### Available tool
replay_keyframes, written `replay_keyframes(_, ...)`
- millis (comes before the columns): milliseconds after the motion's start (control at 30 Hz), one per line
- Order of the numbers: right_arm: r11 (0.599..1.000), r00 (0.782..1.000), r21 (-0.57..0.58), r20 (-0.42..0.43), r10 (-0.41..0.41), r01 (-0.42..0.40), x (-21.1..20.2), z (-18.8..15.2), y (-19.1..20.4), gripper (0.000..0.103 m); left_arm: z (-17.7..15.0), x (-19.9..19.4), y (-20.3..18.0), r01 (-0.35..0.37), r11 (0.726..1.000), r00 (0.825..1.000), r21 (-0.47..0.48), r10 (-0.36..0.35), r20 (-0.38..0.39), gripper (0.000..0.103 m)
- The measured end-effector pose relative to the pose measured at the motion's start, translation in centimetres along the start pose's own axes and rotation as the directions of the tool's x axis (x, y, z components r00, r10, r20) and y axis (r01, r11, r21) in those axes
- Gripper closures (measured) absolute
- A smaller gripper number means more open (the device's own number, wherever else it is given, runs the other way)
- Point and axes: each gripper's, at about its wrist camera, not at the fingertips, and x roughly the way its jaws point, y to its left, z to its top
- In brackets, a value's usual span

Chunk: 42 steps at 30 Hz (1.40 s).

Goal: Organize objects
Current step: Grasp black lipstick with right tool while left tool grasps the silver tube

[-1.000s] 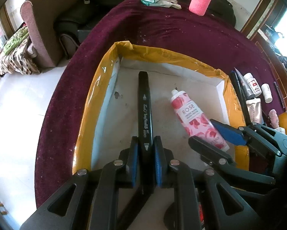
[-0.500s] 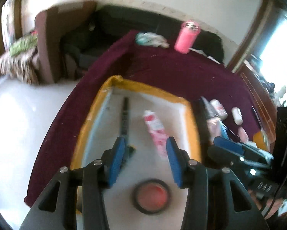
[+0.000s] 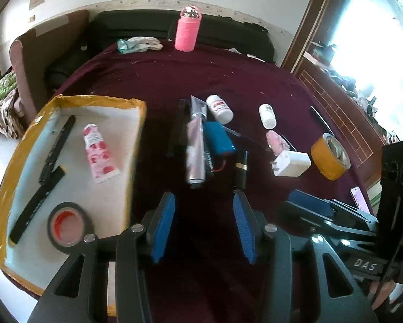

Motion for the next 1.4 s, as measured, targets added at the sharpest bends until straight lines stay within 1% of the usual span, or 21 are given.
replay_keyframes(33,1.000,1.000,0.011,0.006,-0.003,0.003,-0.2,0.0,-0.5,0.049,0.0,0.4,-0.2,-0.003,1.000,1.000,-0.001,0.003,-0.009,0.063)
replay_keyframes(133,0.998,1.000,0.055,0.012,-0.001,0.001,-0.2,0.2,-2.0,0.049,0.5,1.4,-0.5,-0.013,1.000,1.000,0.002,0.013,-0.022,0.063)
replay_keyframes(233,0.997,1.000,0.075,0.004,-0.006,0.005,0.1,0.2,-2.6,0.049,1.1,2.1,0.1,-0.010,1.000,0.999,-0.013,0.009,-0.034,0.063)
replay_keyframes(300,0.997,1.000,0.076,-0.018,-0.015,0.016,1.0,0.4,-2.7,0.049,1.4,2.6,0.4,-0.008,1.000,0.999,-0.026,0.007,-0.041,0.063)
replay_keyframes(367,0.996,0.998,0.077,-0.038,-0.041,0.044,2.0,0.6,-2.6,0.050,1.6,2.8,0.8,-0.002,0.999,0.999,-0.039,0.000,-0.042,0.063)
replay_keyframes(533,0.990,0.994,0.109,-0.078,-0.078,0.087,4.3,1.8,-3.0,0.061,1.9,3.3,1.2,-0.011,0.999,0.999,-0.042,0.009,-0.052,0.063)
replay_keyframes(600,0.987,0.992,0.122,-0.088,-0.096,0.106,5.2,2.4,-3.2,0.064,2.0,3.4,1.4,-0.015,0.999,0.999,-0.045,0.013,-0.051,0.063)
replay_keyframes(700,0.983,0.986,0.117,-0.106,-0.130,0.143,6.5,3.0,-3.1,0.065,2.3,4.0,1.7,-0.013,0.998,0.998,-0.054,0.010,-0.062,0.063)
replay_keyframes(767,0.978,0.979,0.107,-0.119,-0.166,0.179,7.3,3.0,-3.2,0.079,2.5,4.2,1.8,-0.011,0.999,0.998,-0.053,0.007,-0.068,0.063)
replay_keyframes(800,0.977,0.977,0.109,-0.126,-0.171,0.185,7.5,3.0,-3.3,0.080,2.6,4.3,1.6,-0.005,0.999,0.998,-0.049,0.002,-0.068,0.063)
replay_keyframes(967,0.977,0.980,0.122,-0.117,-0.160,0.174,6.4,2.4,-3.8,0.088,3.4,4.9,0.6,-0.004,1.000,0.998,-0.014,0.003,-0.064,0.064)
replay_keyframes(1000,0.977,0.980,0.121,-0.117,-0.160,0.174,6.1,2.3,-3.9,0.090,3.6,5.2,0.4,-0.009,1.000,0.998,-0.007,0.008,-0.067,0.065)
replay_keyframes(1033,0.976,0.980,0.124,-0.113,-0.164,0.177,5.7,2.1,-4.1,0.097,3.9,5.8,0.3,-0.007,1.000,0.997,0.001,0.007,-0.073,0.066)
replay_keyframes(1067,0.977,0.982,0.126,-0.104,-0.160,0.173,5.4,2.1,-4.2,0.099,4.1,6.3,0.3,-0.004,1.000,0.997,-0.001,0.004,-0.079,0.068)
replay_keyframes(1100,0.976,0.981,0.122,-0.102,-0.168,0.180,5.1,2.1,-4.2,0.100,4.3,6.8,0.4,-0.005,1.000,0.996,-0.007,0.005,-0.089,0.074)
replay_keyframes(1167,0.976,0.981,0.128,-0.099,-0.165,0.177,5.1,2.2,-4.4,0.100,4.8,8.0,0.5,-0.002,1.000,0.994,-0.019,0.000,-0.111,0.077)
replay_keyframes(1233,0.978,0.984,0.136,-0.102,-0.146,0.159,5.2,2.4,-4.5,0.098,5.0,8.8,0.6,-0.017,1.000,0.993,-0.023,0.015,-0.118,0.077)
replay_keyframes(1267,0.979,0.987,0.145,-0.093,-0.133,0.146,5.1,2.5,-4.5,0.098,5.2,9.2,0.6,-0.019,1.000,0.992,-0.022,0.017,-0.122,0.080)
replay_keyframes(1300,0.980,0.989,0.149,-0.087,-0.121,0.133,5.1,2.5,-4.4,0.092,5.3,9.5,0.6,-0.017,1.000,0.992,-0.021,0.015,-0.129,0.086)
replay_keyframes(1333,0.982,0.990,0.146,-0.087,-0.109,0.121,5.1,2.6,-4.3,0.081,5.3,9.8,0.7,-0.026,0.999,0.990,-0.023,0.023,-0.136,0.089)
replay_keyframes(1400,0.984,0.990,0.131,-0.083,-0.112,0.122,5.2,2.8,-3.8,0.072,5.5,10.1,0.8,-0.039,0.999,0.990,-0.032,0.035,-0.136,0.090)
